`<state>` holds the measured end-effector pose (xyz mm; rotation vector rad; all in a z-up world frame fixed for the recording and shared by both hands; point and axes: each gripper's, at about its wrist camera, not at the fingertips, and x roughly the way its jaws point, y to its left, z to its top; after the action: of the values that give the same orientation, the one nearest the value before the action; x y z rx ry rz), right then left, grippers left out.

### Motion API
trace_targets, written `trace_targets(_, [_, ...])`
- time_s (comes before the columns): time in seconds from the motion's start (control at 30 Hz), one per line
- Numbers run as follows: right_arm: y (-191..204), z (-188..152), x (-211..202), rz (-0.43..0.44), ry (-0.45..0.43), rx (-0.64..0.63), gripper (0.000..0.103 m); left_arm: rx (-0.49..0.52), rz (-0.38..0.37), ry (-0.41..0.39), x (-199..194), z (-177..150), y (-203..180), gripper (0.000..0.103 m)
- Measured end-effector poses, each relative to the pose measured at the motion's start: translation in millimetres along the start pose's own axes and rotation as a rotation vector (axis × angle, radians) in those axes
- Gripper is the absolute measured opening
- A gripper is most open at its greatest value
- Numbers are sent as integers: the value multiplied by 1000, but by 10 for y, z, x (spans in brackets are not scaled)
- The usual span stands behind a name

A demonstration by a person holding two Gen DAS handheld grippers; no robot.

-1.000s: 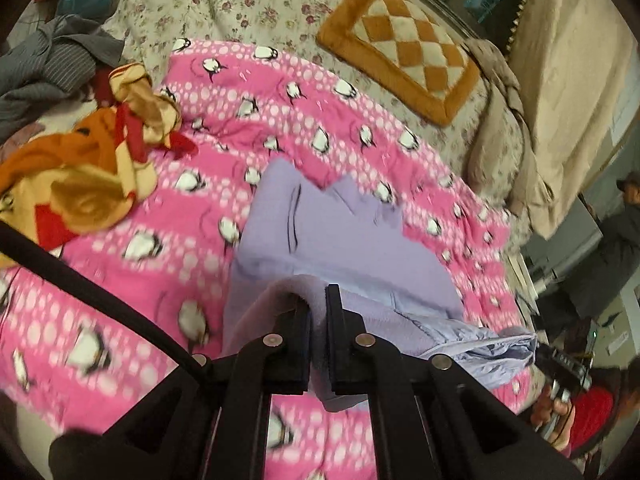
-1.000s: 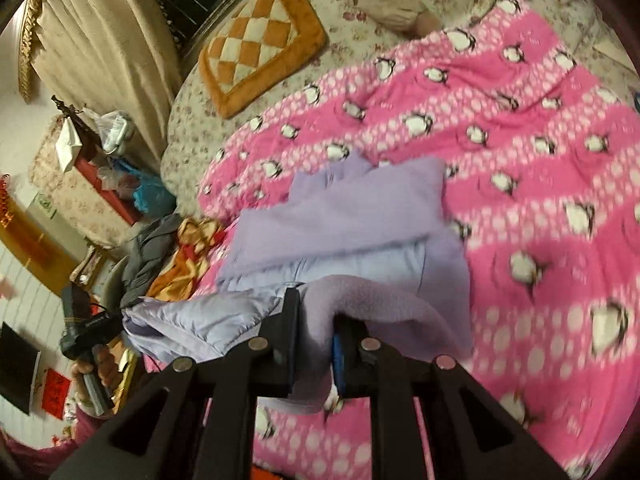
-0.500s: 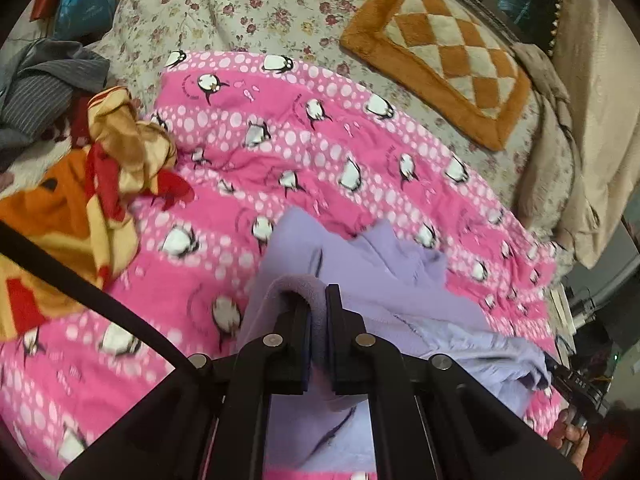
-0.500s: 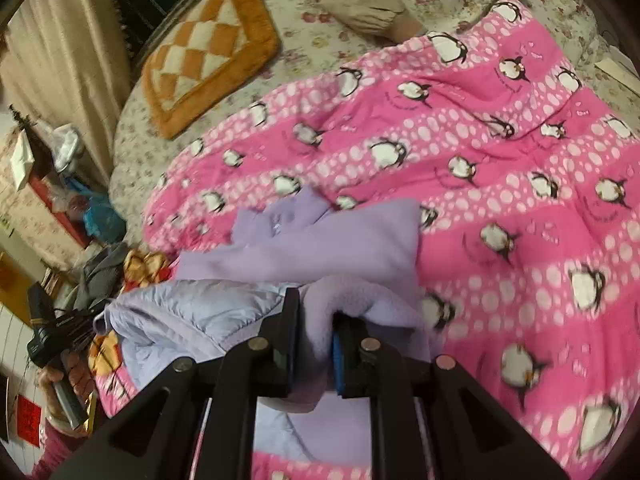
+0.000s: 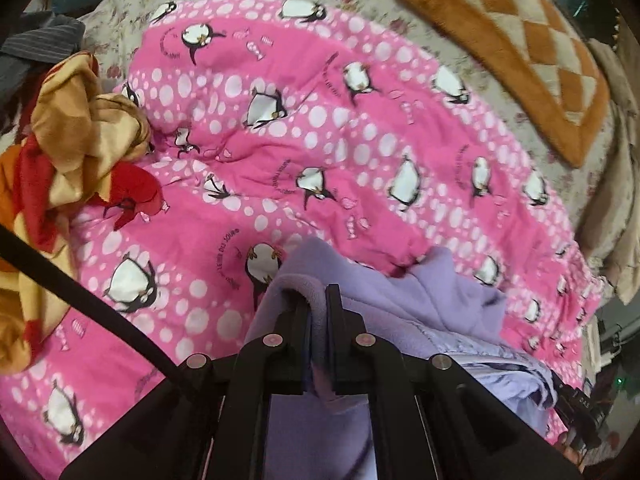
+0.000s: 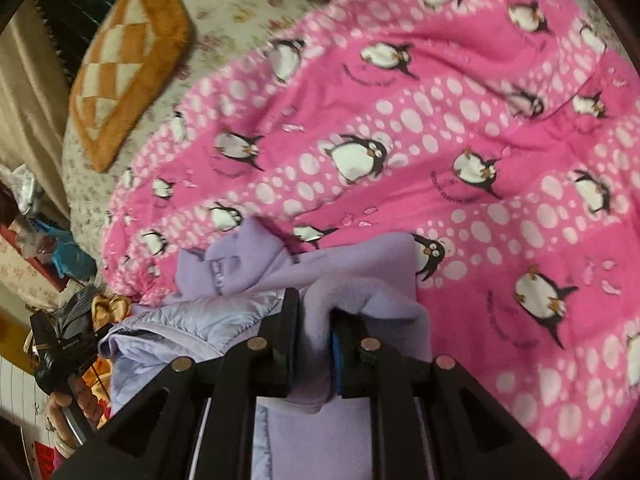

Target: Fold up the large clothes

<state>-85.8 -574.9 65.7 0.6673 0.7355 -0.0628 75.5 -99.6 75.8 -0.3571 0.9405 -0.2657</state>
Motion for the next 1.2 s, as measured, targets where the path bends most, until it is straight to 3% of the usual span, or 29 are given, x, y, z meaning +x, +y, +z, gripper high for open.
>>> trace_targets(0.17, [-69, 23, 184, -4, 7, 51, 18, 32, -9, 27, 159, 16, -64, 0])
trace_targets(0.23, [-145, 52, 169, 25, 34, 115, 21, 21, -61, 40, 112, 57, -32, 0])
trace_targets(0.27, [-171, 62, 123, 35, 29, 136, 29, -1, -95, 39, 59, 83, -4, 0])
trace_targets(0.3, [-192, 66, 47, 39, 9, 156, 42, -24, -123, 28, -19, 107, 27, 8])
trace_targets(0.37, [-182, 39, -212, 18, -79, 163, 53, -41, -138, -25, -271, 137, 53, 13])
trace_targets(0.43, [-72, -3, -398, 19, -120, 100, 53, -17, -150, -55, -451, 112, 5, 14])
trace_targets(0.57, [369, -190, -414, 48, -69, -91, 53, 42, -129, -63, -596, -124, -136, 16])
trace_targets(0.73, [1007, -363, 211, -10, 77, -279, 53, 115, -29, 35, -255, -498, -239, 16])
trace_targets(0.87, [1335, -406, 887, -100, 180, -391, 53, 104, 28, 42, 15, -522, -108, 16])
trace_targets(1.03, [1379, -350, 1401, -245, 113, -434, 53, 60, 23, 55, 161, -339, 35, 16])
trace_targets(1.2, [1323, -313, 1395, -255, 116, -368, 52, 22, -1, 67, 136, -300, 137, 16])
